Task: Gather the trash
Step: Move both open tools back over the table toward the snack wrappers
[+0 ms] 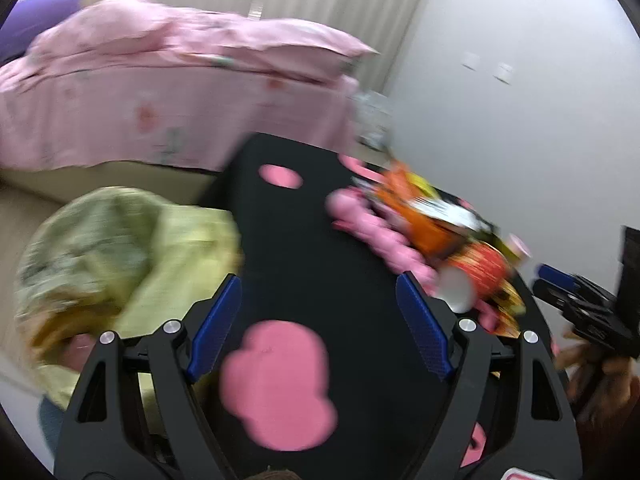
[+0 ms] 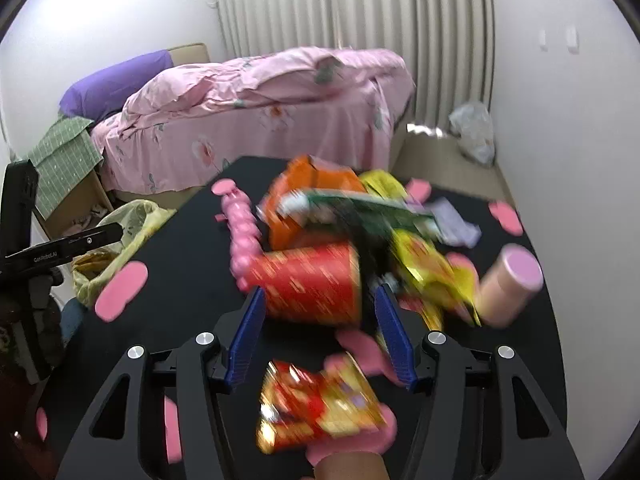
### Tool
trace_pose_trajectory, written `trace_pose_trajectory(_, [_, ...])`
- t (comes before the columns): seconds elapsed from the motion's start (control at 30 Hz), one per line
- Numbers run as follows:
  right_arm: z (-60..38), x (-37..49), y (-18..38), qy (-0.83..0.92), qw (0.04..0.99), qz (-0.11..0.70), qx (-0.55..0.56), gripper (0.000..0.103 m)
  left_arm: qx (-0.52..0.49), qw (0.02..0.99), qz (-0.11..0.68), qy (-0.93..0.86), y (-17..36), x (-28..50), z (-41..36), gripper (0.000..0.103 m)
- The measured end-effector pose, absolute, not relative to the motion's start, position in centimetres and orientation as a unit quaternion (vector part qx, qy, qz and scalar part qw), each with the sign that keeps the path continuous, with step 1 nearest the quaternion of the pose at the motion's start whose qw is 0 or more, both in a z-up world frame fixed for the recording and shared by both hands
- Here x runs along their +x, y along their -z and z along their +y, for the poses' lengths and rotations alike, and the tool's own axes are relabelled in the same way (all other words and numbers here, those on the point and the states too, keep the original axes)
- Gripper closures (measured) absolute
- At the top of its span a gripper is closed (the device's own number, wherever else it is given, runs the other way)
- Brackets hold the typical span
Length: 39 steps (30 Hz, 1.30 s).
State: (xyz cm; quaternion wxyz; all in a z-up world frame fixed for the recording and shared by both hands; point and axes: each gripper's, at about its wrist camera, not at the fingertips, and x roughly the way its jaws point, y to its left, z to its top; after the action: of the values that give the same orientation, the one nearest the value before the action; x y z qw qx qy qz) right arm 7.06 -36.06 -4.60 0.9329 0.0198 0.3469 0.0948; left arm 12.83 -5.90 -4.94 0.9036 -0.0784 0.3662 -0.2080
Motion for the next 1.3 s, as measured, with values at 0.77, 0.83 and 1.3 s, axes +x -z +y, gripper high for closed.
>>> trace_pose_trajectory(0.77, [-47.1, 2.1, 9.7, 0.048, 0.923, 0.376, 0.07, 0.049, 0.126, 0.792, 0.449, 0.393, 9.2, 10.1, -28.3, 0.033])
trace_pose_trajectory(0.83, [-46.6, 2.5, 9.5, 0.043, 0.924, 0.375, 0.057, 0.049, 0.122, 0.79, 0.47, 0.375, 10.0, 10.3, -28.1, 0.043])
trace_pose_trajectory(1.3, [-41.9, 10.7, 7.7, -0.043, 0.94, 0.336, -0.043, 0.049, 0.031, 0.847, 0.458, 0.267, 7.4, 9.7, -16.2, 0.054])
